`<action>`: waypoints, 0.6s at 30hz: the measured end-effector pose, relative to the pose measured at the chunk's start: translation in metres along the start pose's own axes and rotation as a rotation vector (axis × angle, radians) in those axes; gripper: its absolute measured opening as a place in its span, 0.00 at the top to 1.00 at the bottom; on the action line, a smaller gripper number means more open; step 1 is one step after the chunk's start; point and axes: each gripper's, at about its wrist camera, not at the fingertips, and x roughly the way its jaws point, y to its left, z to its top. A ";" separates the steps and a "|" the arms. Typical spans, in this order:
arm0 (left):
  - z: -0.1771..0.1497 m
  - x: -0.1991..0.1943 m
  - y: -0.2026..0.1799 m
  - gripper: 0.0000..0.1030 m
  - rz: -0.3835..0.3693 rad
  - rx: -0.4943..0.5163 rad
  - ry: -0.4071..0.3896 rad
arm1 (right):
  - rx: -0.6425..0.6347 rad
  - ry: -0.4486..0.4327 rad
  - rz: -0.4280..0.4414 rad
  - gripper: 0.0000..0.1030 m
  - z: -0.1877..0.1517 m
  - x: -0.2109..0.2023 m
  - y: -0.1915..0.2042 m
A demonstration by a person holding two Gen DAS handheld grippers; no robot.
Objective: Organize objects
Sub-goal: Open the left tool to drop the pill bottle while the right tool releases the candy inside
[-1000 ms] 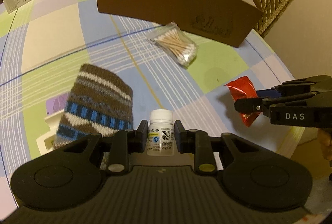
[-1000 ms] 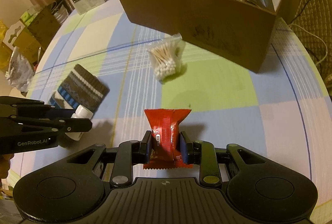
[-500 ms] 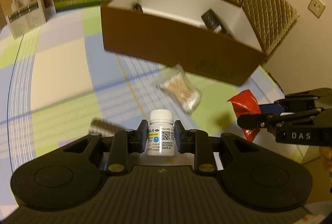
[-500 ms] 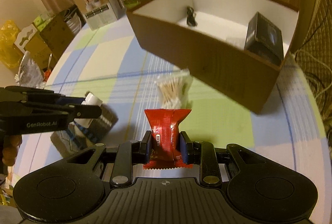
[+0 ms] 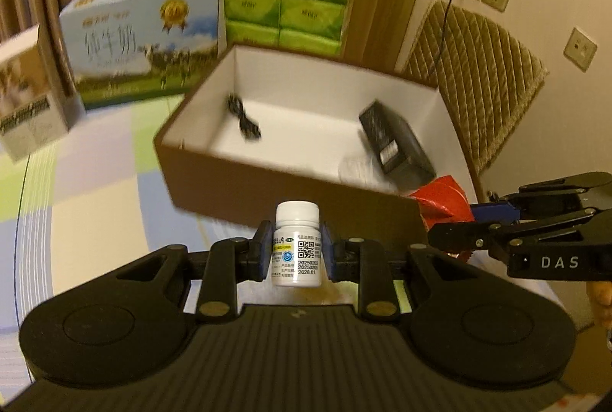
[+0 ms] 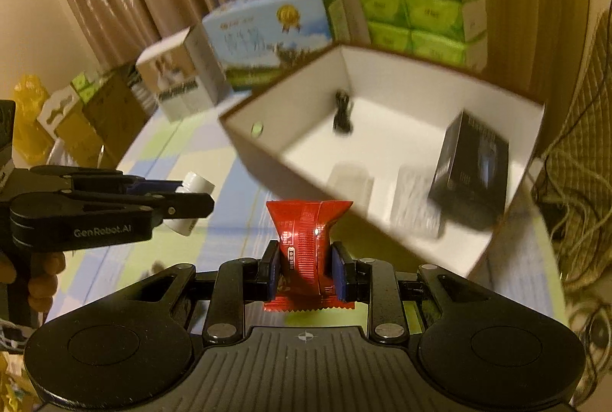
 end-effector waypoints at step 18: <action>0.085 0.075 0.014 0.78 0.060 0.001 -0.014 | 0.019 -0.076 -0.027 0.76 0.091 0.049 -0.049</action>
